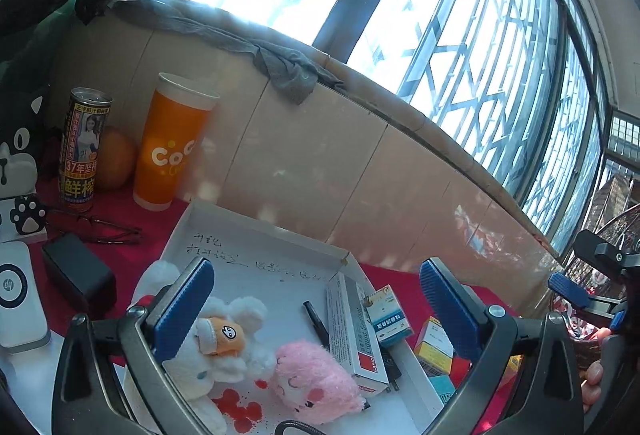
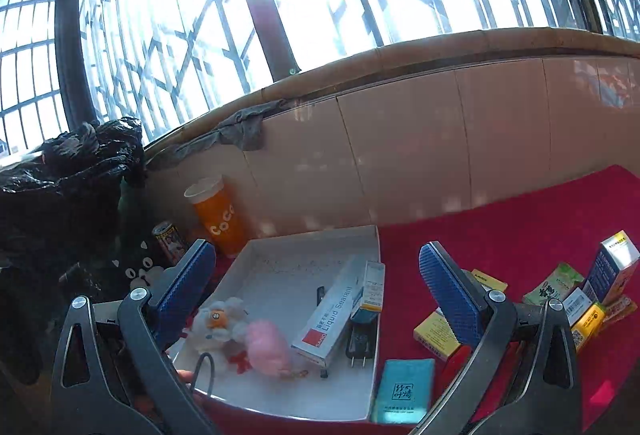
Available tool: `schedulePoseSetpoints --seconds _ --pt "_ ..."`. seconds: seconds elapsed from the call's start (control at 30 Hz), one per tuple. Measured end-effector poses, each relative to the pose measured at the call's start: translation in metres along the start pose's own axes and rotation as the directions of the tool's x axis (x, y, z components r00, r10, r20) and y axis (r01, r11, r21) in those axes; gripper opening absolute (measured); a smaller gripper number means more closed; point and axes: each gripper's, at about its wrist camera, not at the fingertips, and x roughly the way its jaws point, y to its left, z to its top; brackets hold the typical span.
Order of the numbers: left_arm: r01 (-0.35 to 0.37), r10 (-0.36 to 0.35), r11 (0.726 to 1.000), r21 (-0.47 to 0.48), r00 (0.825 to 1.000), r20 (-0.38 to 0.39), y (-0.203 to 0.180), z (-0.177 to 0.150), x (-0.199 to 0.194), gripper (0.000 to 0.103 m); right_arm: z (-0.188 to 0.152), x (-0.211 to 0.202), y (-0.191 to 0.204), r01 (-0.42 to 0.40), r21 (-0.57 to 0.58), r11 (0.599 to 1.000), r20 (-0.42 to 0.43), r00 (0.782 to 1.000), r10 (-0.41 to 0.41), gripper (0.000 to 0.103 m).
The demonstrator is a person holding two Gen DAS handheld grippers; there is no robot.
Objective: Organize objects
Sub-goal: 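Withdraw both open tools from the tray toward the teal tissue pack and yellow box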
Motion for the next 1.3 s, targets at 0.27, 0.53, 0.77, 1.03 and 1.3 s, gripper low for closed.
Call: schedulePoseSetpoints --seconds 0.27,0.53,0.77,1.03,1.3 --pt "0.04 -0.04 0.999 0.019 0.999 -0.007 -0.01 -0.004 0.0 0.103 0.007 -0.057 -0.038 0.129 0.022 0.991 0.137 0.982 -0.13 0.103" --pt "0.097 -0.098 0.995 0.033 0.995 0.032 -0.034 0.003 -0.018 0.103 0.003 -0.087 -0.083 0.218 0.115 0.969 0.184 0.954 -0.237 0.103" --pt "0.147 -0.151 0.987 0.067 0.987 0.057 -0.064 0.004 -0.039 0.103 -0.001 -0.101 -0.093 0.233 0.093 0.968 0.219 0.944 -0.248 0.103" --pt "0.104 -0.101 0.983 0.149 0.994 -0.028 -0.098 0.0 -0.035 0.103 -0.009 -0.108 -0.121 0.253 0.154 0.955 0.158 0.948 -0.277 0.103" --pt "0.094 -0.058 0.979 0.178 0.979 -0.194 -0.116 -0.016 -0.011 0.103 -0.018 -0.117 -0.154 0.298 0.21 0.931 0.101 0.941 -0.324 0.103"
